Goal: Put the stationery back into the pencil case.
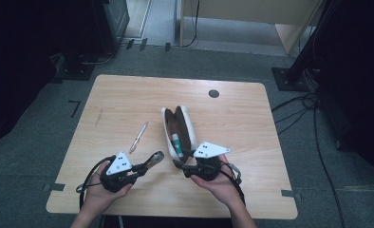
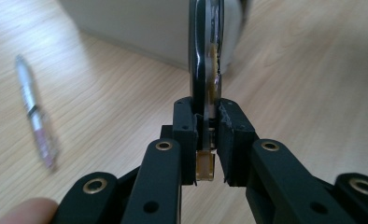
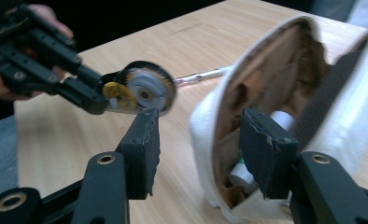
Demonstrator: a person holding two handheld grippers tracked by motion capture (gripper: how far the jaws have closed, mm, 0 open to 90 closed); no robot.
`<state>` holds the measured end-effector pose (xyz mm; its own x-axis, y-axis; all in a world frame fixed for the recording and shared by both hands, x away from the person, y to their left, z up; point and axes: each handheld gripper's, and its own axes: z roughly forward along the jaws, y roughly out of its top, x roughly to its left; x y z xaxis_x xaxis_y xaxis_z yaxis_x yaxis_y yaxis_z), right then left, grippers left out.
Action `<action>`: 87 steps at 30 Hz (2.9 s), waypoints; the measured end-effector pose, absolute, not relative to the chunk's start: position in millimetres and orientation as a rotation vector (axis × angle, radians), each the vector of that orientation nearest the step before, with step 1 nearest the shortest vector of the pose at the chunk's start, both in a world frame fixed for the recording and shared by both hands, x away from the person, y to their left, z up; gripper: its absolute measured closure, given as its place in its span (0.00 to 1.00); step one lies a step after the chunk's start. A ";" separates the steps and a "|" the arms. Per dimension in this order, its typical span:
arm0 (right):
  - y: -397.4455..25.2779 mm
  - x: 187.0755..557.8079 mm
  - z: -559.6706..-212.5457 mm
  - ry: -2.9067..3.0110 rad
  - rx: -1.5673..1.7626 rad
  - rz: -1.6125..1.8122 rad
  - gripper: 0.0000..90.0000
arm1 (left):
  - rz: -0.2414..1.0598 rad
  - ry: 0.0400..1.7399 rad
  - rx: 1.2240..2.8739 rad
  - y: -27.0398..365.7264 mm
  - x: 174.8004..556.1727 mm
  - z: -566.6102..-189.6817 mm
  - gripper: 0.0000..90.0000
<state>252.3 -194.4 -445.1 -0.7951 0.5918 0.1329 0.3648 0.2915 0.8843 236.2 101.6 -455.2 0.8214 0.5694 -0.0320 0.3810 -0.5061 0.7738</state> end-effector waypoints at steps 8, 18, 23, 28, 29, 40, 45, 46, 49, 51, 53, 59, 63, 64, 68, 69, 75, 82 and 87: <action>-189.4 252.8 -449.6 2.391 0.827 1.512 0.53 | 0.244 0.579 2.203 89.2 234.7 -447.9 0.88; -185.7 251.5 -451.9 2.464 0.751 1.564 0.53 | 0.202 0.506 2.217 87.7 233.2 -445.0 0.88; -182.9 250.8 -453.2 2.482 0.720 1.556 0.54 | 0.183 0.479 2.224 86.2 232.3 -444.3 0.88; -181.7 249.1 -453.6 2.510 0.663 1.558 0.57 | 0.162 0.448 2.232 87.0 232.3 -445.1 0.88; -181.4 248.5 -453.7 2.517 0.641 1.562 0.57 | 0.156 0.439 2.230 87.1 231.9 -445.2 0.88; -176.3 244.1 -456.4 2.575 0.504 1.577 0.60 | 0.133 0.358 2.230 87.6 229.8 -446.2 0.88; -179.0 243.1 -456.1 2.607 0.454 1.588 0.68 | 0.118 0.329 2.220 92.1 230.0 -447.0 0.87; -179.2 242.4 -456.0 2.614 0.447 1.589 0.69 | 0.113 0.320 2.214 93.6 229.8 -447.7 0.87; -180.4 240.7 -455.6 2.638 0.383 1.620 0.78 | 0.107 0.300 2.211 96.7 229.7 -449.8 0.84; -180.7 240.2 -455.2 2.642 0.366 1.630 0.80 | 0.103 0.292 2.210 97.2 229.5 -451.9 0.83; -180.8 238.4 -454.2 2.647 0.336 1.636 0.81 | 0.117 0.298 2.205 97.3 229.5 -453.1 0.81; -182.1 237.9 -450.2 2.614 0.365 1.622 0.82 | 0.165 0.376 2.144 100.1 230.5 -452.0 0.74; -186.1 239.1 -446.8 2.581 0.411 1.606 0.82 | 0.181 0.419 2.114 105.9 230.7 -451.9 0.64; -188.7 239.3 -444.7 2.555 0.445 1.606 0.82 | 0.185 0.429 2.108 107.7 230.6 -452.0 0.60; -193.4 240.2 -440.1 2.481 0.530 1.566 0.82 | 0.183 0.480 2.034 119.7 229.0 -454.3 0.55; -194.7 240.3 -438.8 2.468 0.549 1.563 0.82 | 0.195 0.496 2.021 122.7 228.7 -455.4 0.53; -201.3 238.8 -428.5 2.380 0.625 1.576 0.82 | 0.242 0.597 2.016 139.9 228.3 -464.2 0.41; -203.0 236.7 -417.8 2.200 0.761 1.552 0.82 | 0.291 0.767 1.991 153.5 236.5 -476.1 0.36; -202.0 239.2 -412.8 2.072 0.879 1.526 0.82 | 0.334 0.868 1.980 157.1 242.8 -482.0 0.39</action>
<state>239.2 -202.0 -412.8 -0.7122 0.7012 0.0341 0.2407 0.1983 0.9501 242.8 157.1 -482.0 0.7146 0.6915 -0.1052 0.4422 -0.3301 0.8340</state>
